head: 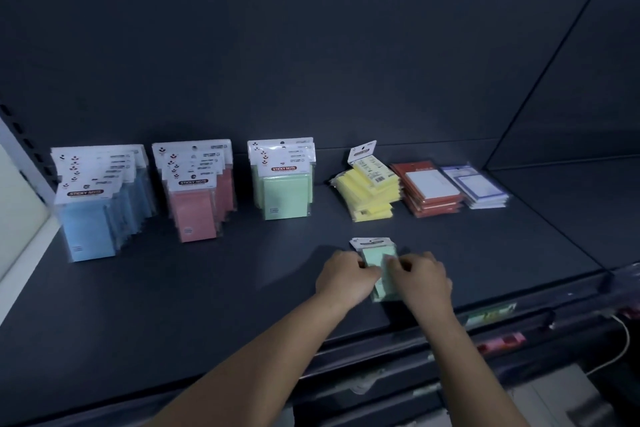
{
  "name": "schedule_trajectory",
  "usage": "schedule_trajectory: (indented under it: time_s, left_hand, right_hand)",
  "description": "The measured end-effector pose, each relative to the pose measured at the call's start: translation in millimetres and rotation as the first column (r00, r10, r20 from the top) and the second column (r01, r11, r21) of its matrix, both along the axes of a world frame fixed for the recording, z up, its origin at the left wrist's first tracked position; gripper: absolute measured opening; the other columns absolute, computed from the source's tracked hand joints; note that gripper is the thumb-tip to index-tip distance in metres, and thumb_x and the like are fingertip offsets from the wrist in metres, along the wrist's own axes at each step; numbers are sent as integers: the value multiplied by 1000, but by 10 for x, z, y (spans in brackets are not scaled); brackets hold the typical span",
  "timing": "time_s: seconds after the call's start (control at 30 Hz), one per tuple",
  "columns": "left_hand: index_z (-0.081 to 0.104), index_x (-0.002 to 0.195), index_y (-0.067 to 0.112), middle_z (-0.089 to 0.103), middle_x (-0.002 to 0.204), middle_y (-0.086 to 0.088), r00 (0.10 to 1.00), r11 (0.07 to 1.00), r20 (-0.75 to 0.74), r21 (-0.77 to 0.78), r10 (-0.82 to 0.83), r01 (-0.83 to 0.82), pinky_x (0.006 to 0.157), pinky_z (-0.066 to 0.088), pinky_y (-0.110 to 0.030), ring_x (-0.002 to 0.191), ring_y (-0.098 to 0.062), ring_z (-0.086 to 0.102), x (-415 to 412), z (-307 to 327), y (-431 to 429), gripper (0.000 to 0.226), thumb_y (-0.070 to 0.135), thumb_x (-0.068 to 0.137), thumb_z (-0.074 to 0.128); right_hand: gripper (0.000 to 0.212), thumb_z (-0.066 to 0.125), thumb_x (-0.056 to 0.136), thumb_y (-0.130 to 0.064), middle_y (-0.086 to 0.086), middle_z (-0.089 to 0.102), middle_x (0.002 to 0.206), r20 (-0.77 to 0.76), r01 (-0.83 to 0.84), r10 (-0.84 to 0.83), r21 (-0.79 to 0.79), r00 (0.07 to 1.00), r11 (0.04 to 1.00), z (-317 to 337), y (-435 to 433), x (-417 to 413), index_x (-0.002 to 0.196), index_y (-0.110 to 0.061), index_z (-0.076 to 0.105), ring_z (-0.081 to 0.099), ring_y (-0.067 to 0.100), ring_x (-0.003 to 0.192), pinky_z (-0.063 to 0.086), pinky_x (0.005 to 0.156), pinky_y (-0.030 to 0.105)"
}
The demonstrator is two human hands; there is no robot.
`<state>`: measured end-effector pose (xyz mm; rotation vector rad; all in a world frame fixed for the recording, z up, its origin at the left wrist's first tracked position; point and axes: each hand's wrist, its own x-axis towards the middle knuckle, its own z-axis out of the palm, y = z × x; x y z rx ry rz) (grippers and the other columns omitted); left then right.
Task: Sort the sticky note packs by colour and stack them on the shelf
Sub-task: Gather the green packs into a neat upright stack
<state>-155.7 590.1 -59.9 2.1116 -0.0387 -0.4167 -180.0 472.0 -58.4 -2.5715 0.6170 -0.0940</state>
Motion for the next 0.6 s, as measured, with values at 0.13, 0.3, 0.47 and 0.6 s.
schedule_trajectory:
  time_s: [0.13,0.3,0.47,0.6]
  left_hand:
    - [59,97,11,62,108,-7,991,969,-48,-209,128,-135,83,52,-39,101,-24,59,-49,-36,-87,20,19,79,64]
    - [41,97,23,55,91,13,942,888,135,-395,308,-234,62,45,-12,86,-10,58,-79,-33,-17,30,1,85,56]
    - [46,126,15,60,108,4,815,912,451,-351,364,-213,87,47,-21,99,-11,59,101,-106,437,47,-8,85,52]
    - [50,125,9,54,113,2,751,930,552,-271,363,-250,94,37,-11,106,-15,53,267,-146,721,46,-8,83,53]
  right_hand:
    - [32,48,93,-32,13,54,99,29,-5,0,185,1000,983,-25,40,16,84,-5,62,49,32,101,39,82,37]
    - [18,52,93,-15,2,67,96,297,-133,-60,588,953,798,-11,240,29,108,-11,61,63,18,90,50,79,34]
    - [37,54,89,4,-2,63,113,459,-360,54,614,887,702,-92,637,255,123,-9,53,60,7,104,46,92,16]
    - [43,53,89,6,-3,59,115,493,-417,99,592,864,689,-131,870,493,129,-7,50,57,4,104,41,87,2]
